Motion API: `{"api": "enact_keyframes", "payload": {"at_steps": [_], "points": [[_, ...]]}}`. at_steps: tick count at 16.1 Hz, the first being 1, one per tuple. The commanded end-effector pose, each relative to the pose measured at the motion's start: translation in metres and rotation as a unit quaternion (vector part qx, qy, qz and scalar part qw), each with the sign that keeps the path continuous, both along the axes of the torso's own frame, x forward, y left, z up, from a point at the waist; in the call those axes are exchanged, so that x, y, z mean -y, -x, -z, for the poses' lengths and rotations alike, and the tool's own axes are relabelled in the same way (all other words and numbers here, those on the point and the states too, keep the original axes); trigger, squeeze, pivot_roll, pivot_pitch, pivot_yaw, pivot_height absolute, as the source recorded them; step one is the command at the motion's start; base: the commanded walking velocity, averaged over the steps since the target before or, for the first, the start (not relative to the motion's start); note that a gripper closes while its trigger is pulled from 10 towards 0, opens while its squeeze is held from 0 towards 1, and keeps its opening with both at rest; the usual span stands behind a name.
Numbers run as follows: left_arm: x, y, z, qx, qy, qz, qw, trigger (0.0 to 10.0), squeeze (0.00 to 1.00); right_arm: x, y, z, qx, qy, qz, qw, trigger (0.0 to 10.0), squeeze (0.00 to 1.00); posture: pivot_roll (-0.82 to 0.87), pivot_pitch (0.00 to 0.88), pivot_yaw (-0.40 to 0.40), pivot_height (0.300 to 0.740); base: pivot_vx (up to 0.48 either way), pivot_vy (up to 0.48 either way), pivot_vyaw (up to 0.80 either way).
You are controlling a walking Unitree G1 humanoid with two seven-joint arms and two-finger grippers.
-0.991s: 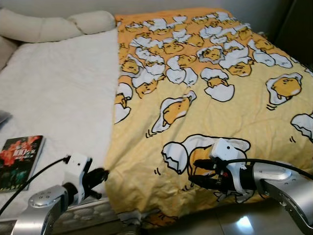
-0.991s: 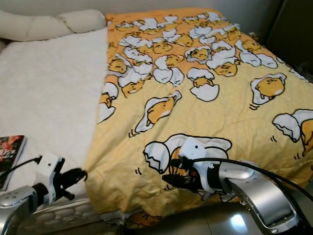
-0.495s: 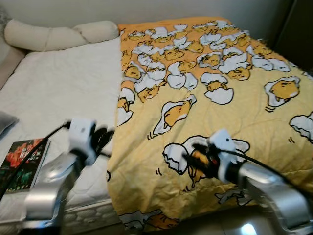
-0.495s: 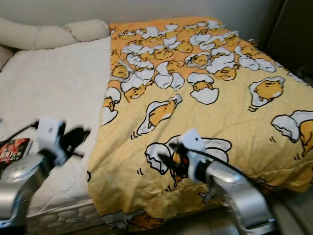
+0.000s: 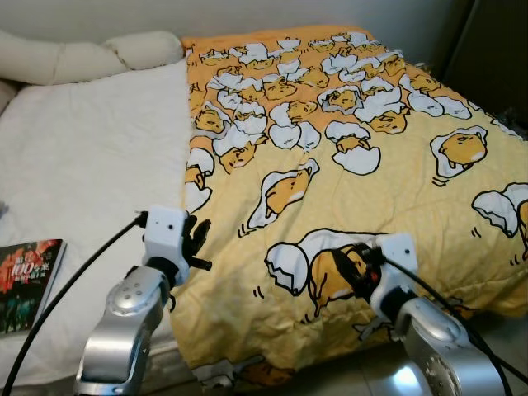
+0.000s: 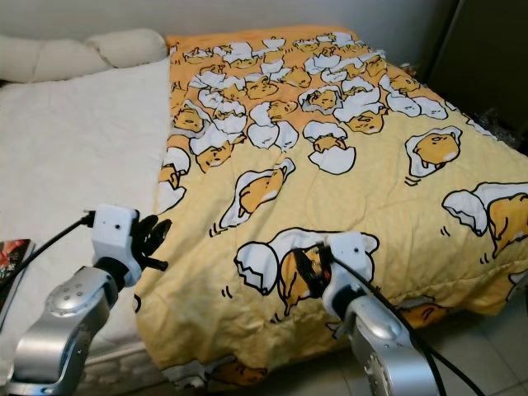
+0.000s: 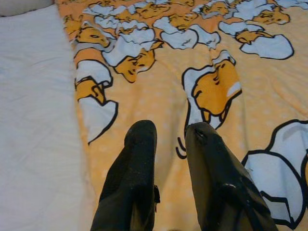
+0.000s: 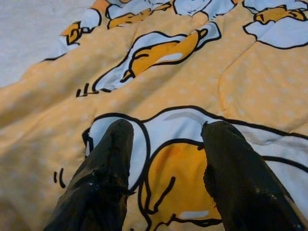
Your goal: Clean up the room
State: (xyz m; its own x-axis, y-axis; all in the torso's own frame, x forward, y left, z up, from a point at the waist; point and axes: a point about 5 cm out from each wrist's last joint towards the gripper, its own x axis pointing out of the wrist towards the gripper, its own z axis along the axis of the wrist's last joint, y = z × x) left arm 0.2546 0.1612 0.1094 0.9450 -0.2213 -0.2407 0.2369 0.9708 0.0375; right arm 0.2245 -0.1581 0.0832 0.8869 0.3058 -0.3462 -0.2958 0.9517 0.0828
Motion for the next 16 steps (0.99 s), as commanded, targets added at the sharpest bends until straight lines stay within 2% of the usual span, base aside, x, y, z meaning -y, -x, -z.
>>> {"api": "enact_keyframes", "payload": {"at_steps": [1, 3, 4, 5, 7, 9, 12, 15, 16], "points": [[-0.002, 0.0, -0.006, 0.019, -0.01, -0.015, 1.0, 10.0, 0.0, -0.002, -0.002, -0.003, 0.012, 0.005, -0.006, 1.0, 10.0, 0.0, -0.03, 0.0, 0.068, 0.74, 0.0, -0.48, 0.8], [-0.005, 0.001, -0.008, 0.026, -0.004, -0.038, 0.999, 10.0, 0.0, 0.0, -0.003, -0.004, 0.021, 0.004, -0.01, 1.0, 10.0, 0.0, -0.02, 0.0, 0.055, 0.74, 0.0, -0.48, 0.8], [-0.004, 0.002, -0.006, 0.013, 0.018, -0.043, 0.999, 10.0, 0.0, 0.002, -0.002, -0.004, 0.021, 0.003, -0.009, 1.0, 10.0, 0.0, -0.01, 0.0, 0.049, 0.74, 0.0, 0.409, 0.8], [-0.004, 0.003, -0.006, 0.007, 0.023, -0.043, 0.999, 10.0, 0.0, 0.004, -0.002, -0.003, 0.02, -0.007, -0.001, 1.0, 10.0, 0.0, -0.01, 0.0, 0.045, 0.74, 0.0, 0.48, 0.63], [-0.003, 0.004, -0.004, 0.002, 0.012, -0.033, 0.999, 10.0, 0.0, 0.011, 0.0, 0.001, 0.007, -0.009, 0.027, 1.0, 10.0, 0.0, -0.01, 0.0, 0.041, 0.74, 0.0, 0.48, 0.0], [-0.005, 0.004, -0.005, 0.007, 0.016, -0.031, 0.999, 10.0, 0.0, 0.012, 0.005, 0.003, 0.009, -0.002, 0.037, 0.999, 10.0, 0.0, 0.0, 0.0, 0.04, 0.74, 0.0, 0.0, 0.0], [-0.004, 0.004, -0.001, -0.011, 0.014, -0.007, 1.0, 10.0, 0.0, 0.014, 0.006, 0.004, 0.017, 0.0, 0.07, 0.997, 10.0, 0.0, -0.01, 0.0, 0.04, 0.74, 0.0, 0.0, 0.0], [-0.003, 0.001, 0.001, -0.001, -0.012, -0.002, 1.0, 10.0, 0.0, 0.014, 0.002, 0.002, 0.028, -0.003, 0.088, 0.996, 10.0, 0.0, -0.02, 0.0, 0.043, 0.74, 0.0, 0.0, 0.0], [-0.002, 0.002, 0.002, -0.007, 0.006, 0.0, 1.0, 10.0, 0.0, 0.014, 0.001, 0.001, 0.028, -0.004, 0.094, 0.995, 10.0, 0.0, -0.02, 0.0, 0.04, 0.74, 0.0, 0.0, 0.0]]}}
